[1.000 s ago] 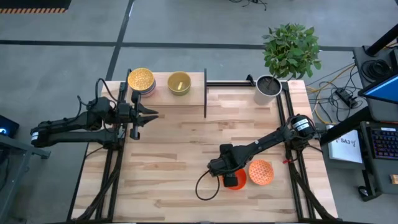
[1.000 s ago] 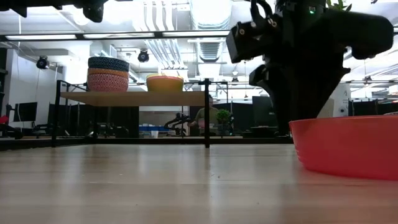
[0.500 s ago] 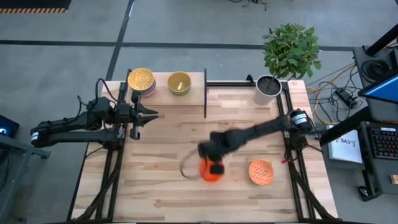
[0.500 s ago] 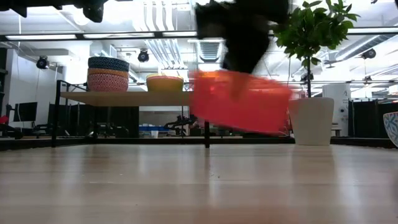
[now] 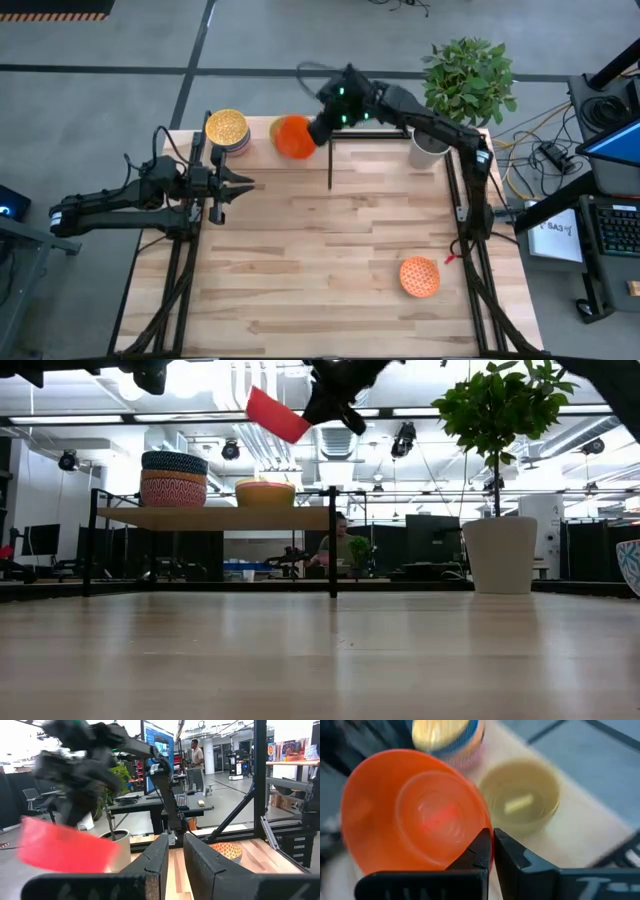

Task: Place and stack bowls onto a shelf
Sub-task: Stack the dark orange bowl on top of the light yellow bowl on the shelf

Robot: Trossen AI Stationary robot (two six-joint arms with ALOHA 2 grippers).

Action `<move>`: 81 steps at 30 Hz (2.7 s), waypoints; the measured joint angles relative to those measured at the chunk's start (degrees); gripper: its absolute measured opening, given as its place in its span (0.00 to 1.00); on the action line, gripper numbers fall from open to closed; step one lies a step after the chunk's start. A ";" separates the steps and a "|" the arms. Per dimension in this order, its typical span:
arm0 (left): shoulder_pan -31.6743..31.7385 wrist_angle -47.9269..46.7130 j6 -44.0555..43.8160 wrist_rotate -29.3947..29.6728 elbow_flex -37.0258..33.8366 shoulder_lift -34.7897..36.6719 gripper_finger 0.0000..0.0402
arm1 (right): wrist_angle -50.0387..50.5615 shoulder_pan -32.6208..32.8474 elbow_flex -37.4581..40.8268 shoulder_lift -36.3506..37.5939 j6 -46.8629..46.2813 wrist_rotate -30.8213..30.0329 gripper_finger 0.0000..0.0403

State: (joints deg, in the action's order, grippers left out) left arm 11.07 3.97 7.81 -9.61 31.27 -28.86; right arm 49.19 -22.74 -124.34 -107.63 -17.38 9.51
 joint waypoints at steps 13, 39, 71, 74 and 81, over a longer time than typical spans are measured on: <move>0.02 -0.35 1.16 0.01 0.00 0.91 0.10 | -3.21 -5.24 -10.07 -9.80 0.36 -0.17 0.02; 0.00 -1.51 2.21 0.01 0.00 1.22 0.10 | -4.99 -5.16 -10.16 -12.17 3.39 -10.60 0.22; 0.00 -1.99 2.65 0.01 -0.01 1.26 0.10 | -20.87 -2.83 -9.88 -18.84 14.84 -12.66 0.03; 0.00 -1.99 2.65 0.01 -0.02 1.26 0.10 | -20.87 -2.73 -9.84 -18.84 14.80 -12.69 0.03; 0.00 -2.07 2.65 0.01 -0.02 1.26 0.10 | -20.92 -2.71 -9.42 -19.62 14.39 -14.64 0.03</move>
State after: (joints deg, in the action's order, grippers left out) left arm 11.07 1.90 10.46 -9.61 31.24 -27.59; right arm 28.27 -25.45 -133.76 -127.26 -2.98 -5.13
